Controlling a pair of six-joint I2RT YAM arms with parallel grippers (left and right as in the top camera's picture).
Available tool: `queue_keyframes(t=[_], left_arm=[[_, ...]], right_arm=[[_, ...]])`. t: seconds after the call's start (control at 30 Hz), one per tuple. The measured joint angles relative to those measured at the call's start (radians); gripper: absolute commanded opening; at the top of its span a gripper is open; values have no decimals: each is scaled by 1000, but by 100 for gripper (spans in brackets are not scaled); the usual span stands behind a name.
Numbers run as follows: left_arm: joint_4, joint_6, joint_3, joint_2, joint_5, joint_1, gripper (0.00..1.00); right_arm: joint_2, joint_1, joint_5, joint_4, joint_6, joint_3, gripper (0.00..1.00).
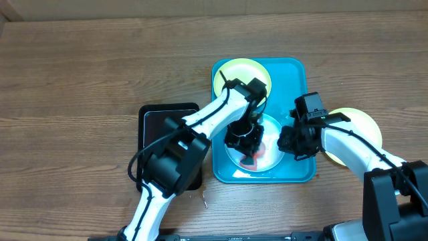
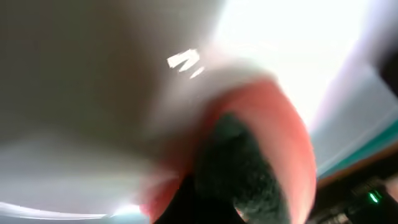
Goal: Clean dirty plates on tray and stack at the side
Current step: 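Scrub the white plate with the sponge while the right gripper holds it, then put the sponge back on the black tray with the left gripper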
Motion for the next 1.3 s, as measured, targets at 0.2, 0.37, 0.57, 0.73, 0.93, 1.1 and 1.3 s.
queue_keyframes(t=[0.2, 0.37, 0.57, 0.73, 0.93, 1.1, 1.3], left_arm=[[-35, -84, 4, -27, -200, 35, 4], [-31, -121, 3, -76, -320, 50, 4], [-47, -132, 0, -256, -329, 72, 4], [-128, -132, 0, -479, -356, 143, 4], [-296, -151, 0, -614, -577, 294, 4], [-220, -155, -137, -612, -657, 357, 4], [109, -154, -480, -600, -576, 366, 4]], right_arm=[[0, 3, -8, 2, 0, 0, 4], [0, 3, -8, 2, 0, 0, 4], [0, 3, -6, -1, 0, 0, 4], [0, 2, -5, -2, 0, 0, 4], [0, 2, -5, 1, 0, 0, 4], [0, 2, -4, 7, 0, 0, 4], [0, 2, -3, 8, 0, 0, 4]])
